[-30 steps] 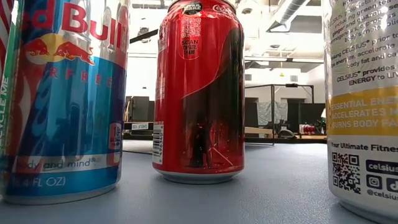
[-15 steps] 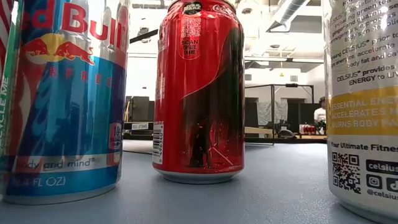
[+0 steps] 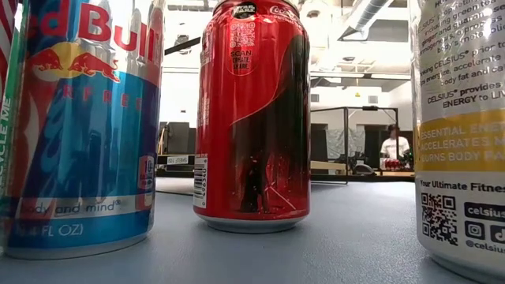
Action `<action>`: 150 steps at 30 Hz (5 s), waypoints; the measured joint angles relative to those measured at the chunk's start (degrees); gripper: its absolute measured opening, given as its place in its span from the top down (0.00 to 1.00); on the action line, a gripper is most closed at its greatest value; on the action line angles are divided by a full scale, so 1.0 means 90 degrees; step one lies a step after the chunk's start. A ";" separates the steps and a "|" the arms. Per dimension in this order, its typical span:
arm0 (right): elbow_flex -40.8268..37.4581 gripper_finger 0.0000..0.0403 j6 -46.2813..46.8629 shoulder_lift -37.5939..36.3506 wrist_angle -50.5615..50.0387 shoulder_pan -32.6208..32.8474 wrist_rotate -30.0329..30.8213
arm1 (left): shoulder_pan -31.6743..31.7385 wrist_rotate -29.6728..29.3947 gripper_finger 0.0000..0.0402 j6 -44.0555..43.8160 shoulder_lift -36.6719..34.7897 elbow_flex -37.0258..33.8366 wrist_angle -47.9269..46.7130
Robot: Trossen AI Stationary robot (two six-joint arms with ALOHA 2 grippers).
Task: Place canned beverage on shelf
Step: Put blue soda can on the shelf aligned with the other blue soda cans
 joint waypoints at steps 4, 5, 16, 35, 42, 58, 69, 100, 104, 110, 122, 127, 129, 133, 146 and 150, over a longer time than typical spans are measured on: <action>0.0000 0.20 0.0202 0.0000 0.0013 -0.0003 -0.0002 | 0.0000 -0.0002 0.52 0.0000 0.0000 0.0000 -0.0002; 0.0000 0.20 0.0290 0.0000 0.0016 0.0009 -0.0002 | 0.0000 -0.0002 0.52 0.0000 0.0000 0.0000 -0.0002; -0.0005 0.20 0.0589 0.0397 0.0190 0.0090 0.0256 | 0.0000 -0.0006 0.52 -0.0012 -0.0001 0.0000 -0.0112; -0.0002 0.22 0.0888 0.0543 -0.0200 0.0085 0.0245 | -0.0001 -0.0005 0.52 -0.0024 0.0000 0.0000 -0.0198; 0.0000 0.31 0.0988 0.0600 -0.0252 0.0104 0.0199 | -0.0002 -0.0010 0.52 -0.0024 0.0000 0.0000 -0.0206; -0.0005 0.52 0.0935 0.0442 -0.0382 0.0096 0.0139 | 0.0000 -0.0017 0.52 -0.0129 -0.0002 0.0000 -0.0225; -0.0005 0.52 0.0398 -0.0799 -0.1115 -0.0124 0.0170 | -0.0002 -0.0046 0.52 -0.0177 -0.0002 0.0000 -0.0356; -0.0129 0.52 -0.3746 -0.3463 -0.5032 -0.4645 -0.1457 | -0.0002 -0.0681 0.52 -0.0119 0.0000 0.0000 -0.0538; -0.0607 0.52 -0.4215 -0.3494 -0.4767 -0.5077 -0.1655 | -0.0001 -0.0702 0.52 -0.0119 0.0000 0.0000 -0.0602; -0.1761 0.50 -0.4736 -0.4007 -0.4137 -0.5570 -0.2176 | -0.0002 -0.1068 0.52 -0.0155 -0.0002 0.0000 -0.0672; -0.3473 0.49 -0.5411 -0.4423 -0.2818 -0.6423 -0.2626 | -0.0002 -0.2522 0.52 -0.0143 -0.0002 0.0000 -0.0660; -0.3456 0.48 -0.5408 -0.4198 -0.2711 -0.6794 -0.3154 | -0.0002 -0.2667 0.52 -0.0141 -0.0002 0.0000 -0.0684; -0.3460 0.48 -0.5394 -0.4059 -0.2703 -0.6897 -0.3286 | -0.0002 -0.2667 0.52 -0.0141 -0.0002 0.0000 -0.0724; -0.3461 0.48 -0.5371 -0.3902 -0.2755 -0.6973 -0.3286 | -0.0002 -0.2667 0.52 -0.0141 -0.0001 0.0000 -0.0768; -0.3461 0.48 -0.5358 -0.3762 -0.2737 -0.7188 -0.3074 | -0.0002 -0.2681 0.52 -0.0138 -0.0002 0.0000 -0.0939; -0.3463 0.48 -0.5357 -0.3762 -0.2700 -0.7245 -0.3040 | -0.0002 -0.2681 0.52 -0.0150 -0.0002 0.0000 -0.0944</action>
